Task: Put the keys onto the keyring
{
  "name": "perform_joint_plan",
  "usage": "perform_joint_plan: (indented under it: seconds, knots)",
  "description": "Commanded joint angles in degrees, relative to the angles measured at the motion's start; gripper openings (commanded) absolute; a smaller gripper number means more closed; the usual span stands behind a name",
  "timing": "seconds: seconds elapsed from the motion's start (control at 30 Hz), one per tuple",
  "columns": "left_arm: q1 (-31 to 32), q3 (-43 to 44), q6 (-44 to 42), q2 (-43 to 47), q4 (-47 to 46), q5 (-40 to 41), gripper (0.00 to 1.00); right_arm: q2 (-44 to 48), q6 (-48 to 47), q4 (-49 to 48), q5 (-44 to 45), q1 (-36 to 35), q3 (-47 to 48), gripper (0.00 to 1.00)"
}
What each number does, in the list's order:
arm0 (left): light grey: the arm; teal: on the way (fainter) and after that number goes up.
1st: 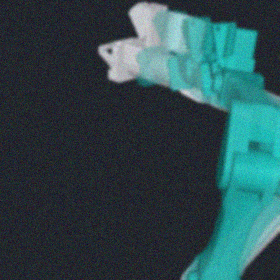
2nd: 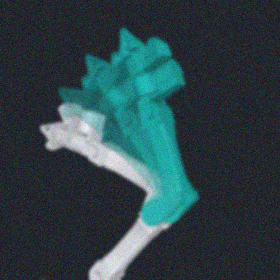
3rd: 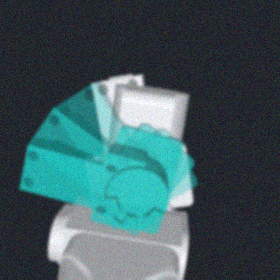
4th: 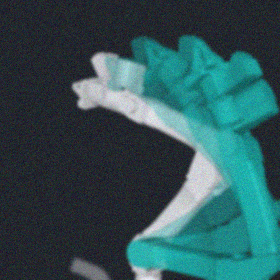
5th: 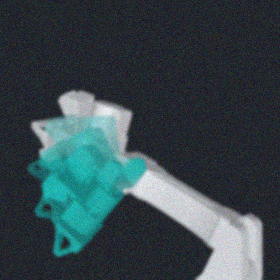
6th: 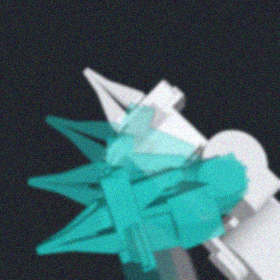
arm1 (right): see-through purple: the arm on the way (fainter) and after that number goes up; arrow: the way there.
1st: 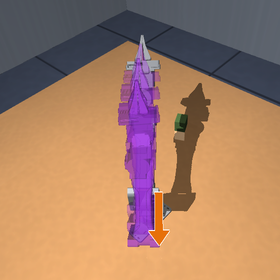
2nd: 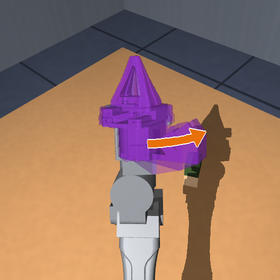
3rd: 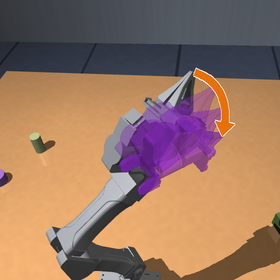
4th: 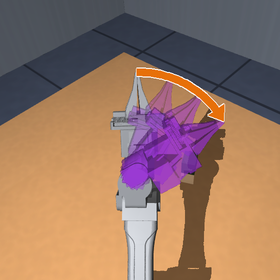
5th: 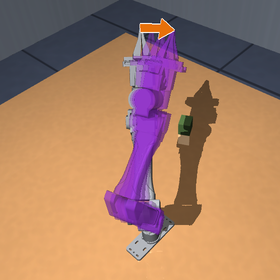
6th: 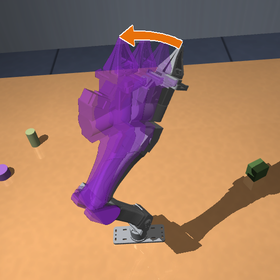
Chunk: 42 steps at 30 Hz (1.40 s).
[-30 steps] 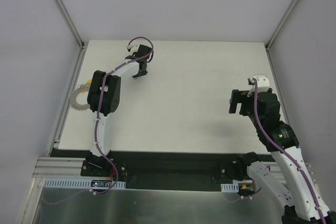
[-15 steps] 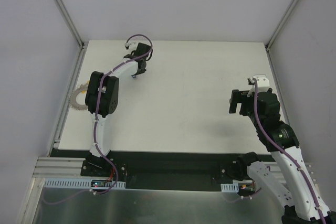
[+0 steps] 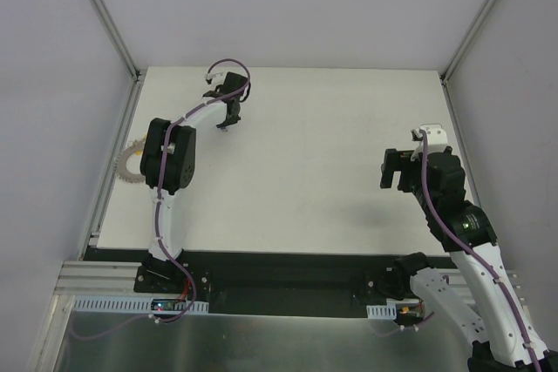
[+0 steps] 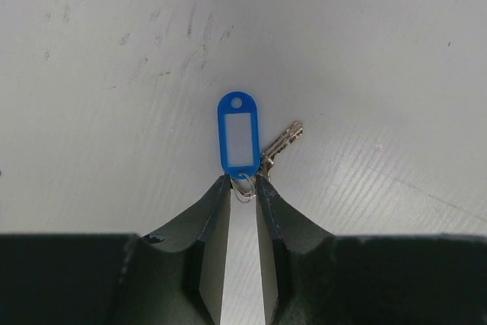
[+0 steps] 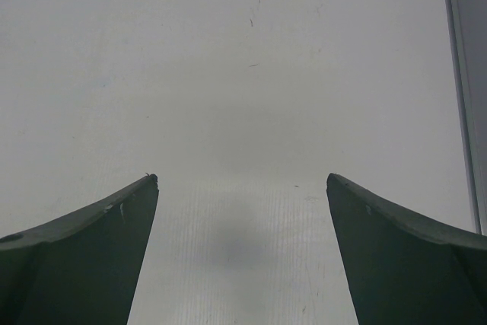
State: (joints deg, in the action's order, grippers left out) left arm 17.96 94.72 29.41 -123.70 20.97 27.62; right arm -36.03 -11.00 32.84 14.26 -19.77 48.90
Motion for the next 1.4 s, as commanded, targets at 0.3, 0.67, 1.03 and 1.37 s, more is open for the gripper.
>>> perform_joint_plan:
  seconds: [0.3,0.67,1.03,1.37]
  knots:
    - [-0.99,0.91,0.74,-1.98,2.76,-4.06,0.19,-0.36,-0.33,-0.67,0.42,-0.18,1.54,0.96]
    - [-0.99,1.79,0.3,-2.51,3.81,-4.41,0.13,-0.27,-0.33,-0.67,0.06,-0.18,1.54,0.96]
    - [0.76,2.22,-6.55,2.31,4.16,-8.71,0.0,0.61,-0.33,-0.59,-0.64,-0.18,1.72,0.96]
    - [14.27,7.4,-15.86,2.42,5.83,-27.24,0.0,3.33,0.46,-0.76,-1.17,-0.27,0.58,0.96]
